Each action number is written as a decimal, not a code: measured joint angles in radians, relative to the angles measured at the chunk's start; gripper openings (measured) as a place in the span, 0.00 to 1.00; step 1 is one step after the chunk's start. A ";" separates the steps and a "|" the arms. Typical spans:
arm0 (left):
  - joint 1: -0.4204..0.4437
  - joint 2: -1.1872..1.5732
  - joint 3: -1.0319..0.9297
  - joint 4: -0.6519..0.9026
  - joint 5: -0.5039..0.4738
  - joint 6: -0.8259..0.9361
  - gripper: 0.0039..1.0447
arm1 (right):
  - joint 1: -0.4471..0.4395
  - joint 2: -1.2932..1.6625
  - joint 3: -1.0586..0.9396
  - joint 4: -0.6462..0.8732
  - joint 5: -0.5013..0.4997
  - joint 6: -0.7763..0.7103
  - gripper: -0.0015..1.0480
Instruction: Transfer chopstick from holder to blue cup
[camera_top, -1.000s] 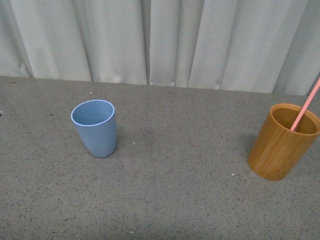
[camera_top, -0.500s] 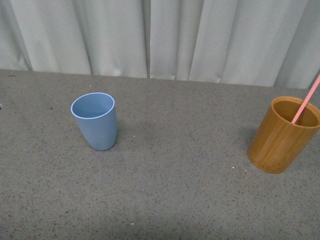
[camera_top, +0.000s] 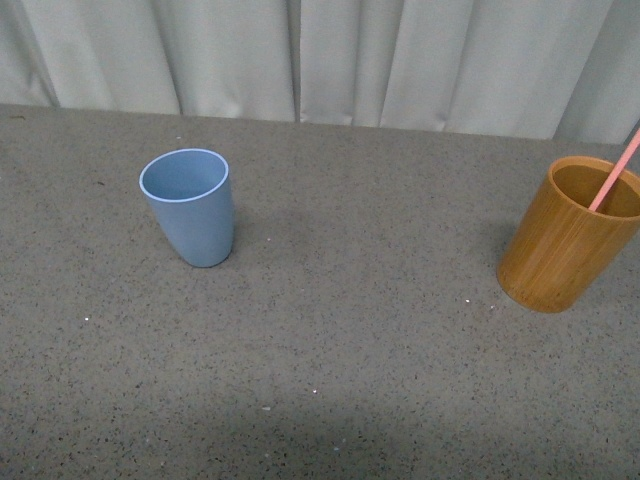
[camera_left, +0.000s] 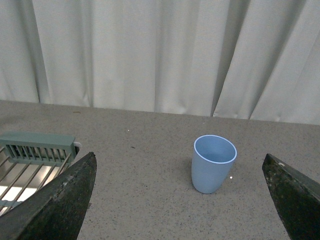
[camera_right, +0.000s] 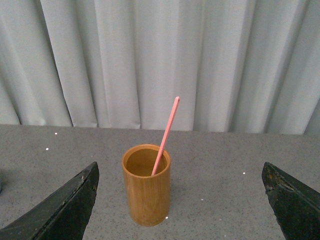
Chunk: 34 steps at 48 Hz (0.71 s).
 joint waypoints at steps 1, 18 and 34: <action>0.000 0.000 0.000 0.000 0.000 0.000 0.94 | 0.000 0.000 0.000 0.000 0.000 0.000 0.91; 0.000 0.000 0.000 0.000 0.000 0.000 0.94 | 0.000 0.000 0.000 0.000 0.000 0.000 0.91; 0.000 0.000 0.000 0.000 0.000 0.000 0.94 | 0.000 0.000 0.000 0.000 0.000 0.000 0.91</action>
